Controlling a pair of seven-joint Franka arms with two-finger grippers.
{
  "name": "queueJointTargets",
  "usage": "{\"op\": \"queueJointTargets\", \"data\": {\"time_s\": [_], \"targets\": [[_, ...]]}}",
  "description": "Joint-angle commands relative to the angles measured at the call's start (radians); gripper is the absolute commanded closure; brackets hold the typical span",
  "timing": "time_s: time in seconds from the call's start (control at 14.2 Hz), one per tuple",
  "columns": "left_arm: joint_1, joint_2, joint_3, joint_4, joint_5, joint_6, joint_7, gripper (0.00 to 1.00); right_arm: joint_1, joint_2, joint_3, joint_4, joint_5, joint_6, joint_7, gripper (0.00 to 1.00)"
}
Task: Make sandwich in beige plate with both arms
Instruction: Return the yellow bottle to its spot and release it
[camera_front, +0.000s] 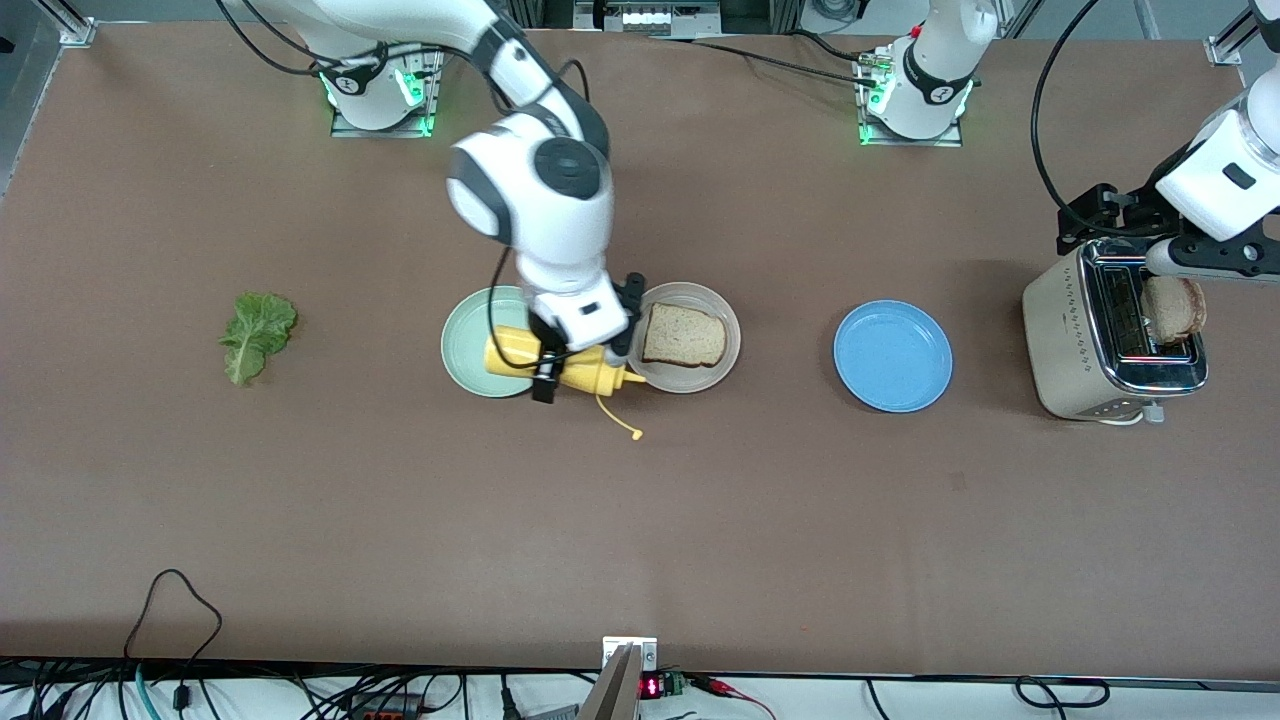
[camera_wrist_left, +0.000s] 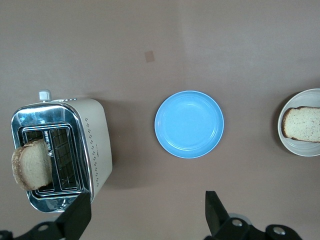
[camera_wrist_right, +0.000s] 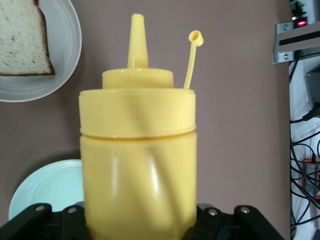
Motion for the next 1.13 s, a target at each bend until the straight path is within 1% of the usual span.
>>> {"op": "queueJointTargets", "data": {"time_s": [0.0,0.21,0.42,0.49,0.63,0.77,0.85,1.06], "targets": [[0.008,0.010,-0.001,0.026,-0.008,-0.022,0.015,0.00,-0.125,-0.090,0.018,-0.034,0.237,-0.013,-0.197,0.69],[0.008,0.010,-0.001,0.026,-0.008,-0.022,0.014,0.00,-0.276,-0.136,0.018,-0.057,0.539,-0.037,-0.459,0.69],[0.008,0.010,-0.001,0.026,-0.008,-0.022,0.015,0.00,-0.412,-0.139,0.018,-0.085,0.793,-0.085,-0.691,0.69],[0.008,0.010,0.000,0.026,-0.008,-0.022,0.015,0.00,-0.467,-0.139,0.018,-0.115,0.911,-0.103,-0.789,0.69],[0.008,0.010,0.002,0.024,-0.008,-0.022,0.015,0.00,-0.568,-0.138,0.018,-0.197,1.131,-0.152,-1.014,0.69],[0.008,0.010,0.002,0.026,-0.008,-0.022,0.017,0.00,-0.651,-0.138,0.016,-0.295,1.304,-0.224,-1.227,0.69],[0.008,0.010,0.002,0.026,-0.008,-0.022,0.017,0.00,-0.687,-0.135,0.016,-0.351,1.381,-0.266,-1.336,0.69],[0.008,0.010,0.003,0.026,-0.008,-0.022,0.017,0.00,-0.757,-0.107,0.016,-0.517,1.558,-0.360,-1.617,0.68]]}}
